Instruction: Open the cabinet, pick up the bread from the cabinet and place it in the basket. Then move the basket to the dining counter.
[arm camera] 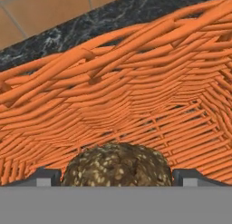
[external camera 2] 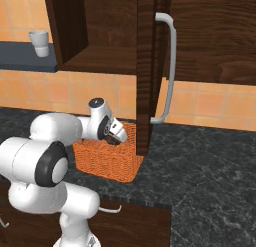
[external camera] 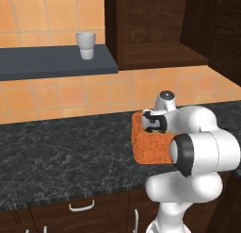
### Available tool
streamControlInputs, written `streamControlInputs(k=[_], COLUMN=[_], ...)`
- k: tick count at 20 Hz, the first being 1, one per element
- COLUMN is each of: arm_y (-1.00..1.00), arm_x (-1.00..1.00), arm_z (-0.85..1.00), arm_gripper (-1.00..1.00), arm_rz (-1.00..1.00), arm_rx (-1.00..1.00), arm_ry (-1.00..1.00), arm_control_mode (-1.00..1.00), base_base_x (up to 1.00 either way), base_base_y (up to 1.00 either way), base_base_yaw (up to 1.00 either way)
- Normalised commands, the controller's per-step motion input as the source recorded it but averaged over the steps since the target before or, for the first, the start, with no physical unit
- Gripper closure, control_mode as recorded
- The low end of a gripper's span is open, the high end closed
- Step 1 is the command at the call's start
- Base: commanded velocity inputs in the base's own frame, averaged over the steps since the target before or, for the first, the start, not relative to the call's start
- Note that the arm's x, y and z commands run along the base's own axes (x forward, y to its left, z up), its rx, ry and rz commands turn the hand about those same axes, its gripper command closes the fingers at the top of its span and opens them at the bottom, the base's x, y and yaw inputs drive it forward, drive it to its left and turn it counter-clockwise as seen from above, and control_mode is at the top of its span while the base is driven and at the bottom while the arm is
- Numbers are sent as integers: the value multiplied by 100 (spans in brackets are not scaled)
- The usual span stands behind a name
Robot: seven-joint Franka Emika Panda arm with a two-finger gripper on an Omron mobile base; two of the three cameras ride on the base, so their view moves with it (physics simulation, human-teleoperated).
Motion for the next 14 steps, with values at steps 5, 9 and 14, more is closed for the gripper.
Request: streamControlInputs(k=[5,9,14], arm_y=[0,-6,-13], arm_x=[19,19,11], arm_z=[-25,-12,-8], arm_gripper=[100,100,-100], arm_rz=[2,2,2], arm_rx=[4,2,0], arm_ry=[2,0,-1], arm_control_mode=[-100,-100,-100], base_base_x=[0,0,0], base_base_y=[0,0,0], base_base_yaw=[0,0,0])
